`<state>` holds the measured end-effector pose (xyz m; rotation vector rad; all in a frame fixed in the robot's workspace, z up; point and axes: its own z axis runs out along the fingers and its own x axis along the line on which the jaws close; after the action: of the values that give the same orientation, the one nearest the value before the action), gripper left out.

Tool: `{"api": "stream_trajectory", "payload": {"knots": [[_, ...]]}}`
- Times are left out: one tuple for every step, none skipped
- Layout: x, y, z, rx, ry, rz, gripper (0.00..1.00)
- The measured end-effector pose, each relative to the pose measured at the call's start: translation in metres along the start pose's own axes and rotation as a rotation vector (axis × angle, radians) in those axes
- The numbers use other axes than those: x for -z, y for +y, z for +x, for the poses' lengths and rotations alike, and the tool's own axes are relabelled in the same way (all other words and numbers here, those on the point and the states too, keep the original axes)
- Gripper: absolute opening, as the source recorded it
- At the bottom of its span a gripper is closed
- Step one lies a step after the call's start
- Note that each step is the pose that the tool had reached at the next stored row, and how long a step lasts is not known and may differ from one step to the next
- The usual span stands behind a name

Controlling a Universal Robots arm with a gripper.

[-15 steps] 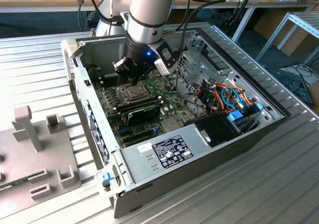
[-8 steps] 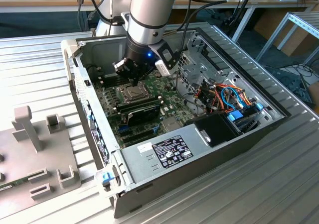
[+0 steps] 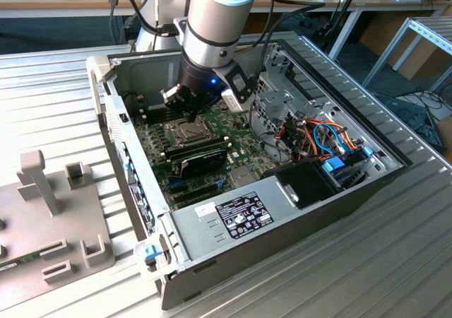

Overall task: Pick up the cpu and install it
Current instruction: 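Install the second cpu locking lever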

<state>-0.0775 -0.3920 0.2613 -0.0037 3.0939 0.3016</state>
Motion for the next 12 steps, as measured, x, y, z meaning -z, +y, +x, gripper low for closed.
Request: {"api": "stream_trajectory", "payload": {"knots": [[0.0001, -0.0006, 0.0000, 0.000, 0.0000, 0.0000, 0.11], [0.0001, -0.0012, 0.0000, 0.000, 0.0000, 0.0000, 0.11], [0.0002, -0.0020, 0.0000, 0.000, 0.0001, 0.0000, 0.11], [0.0004, -0.0033, 0.0000, 0.000, 0.0001, 0.0001, 0.11], [0.0007, -0.0051, 0.0000, 0.000, 0.0000, 0.0000, 0.11], [0.0007, -0.0060, 0.0000, 0.000, 0.0000, 0.0000, 0.11], [-0.0004, -0.0067, 0.0001, 0.000, 0.0000, 0.0000, 0.11], [-0.0021, -0.0072, 0.0001, 0.000, 0.0000, 0.0001, 0.11], [-0.0031, -0.0074, 0.0001, 0.000, 0.0000, 0.0000, 0.11], [-0.0041, -0.0076, 0.0002, 0.000, 0.0000, 0.0000, 0.11], [-0.0055, -0.0079, 0.0002, 0.000, 0.0000, 0.0000, 0.11], [-0.0064, -0.0081, 0.0002, 0.000, 0.0000, 0.0001, 0.11]]}}
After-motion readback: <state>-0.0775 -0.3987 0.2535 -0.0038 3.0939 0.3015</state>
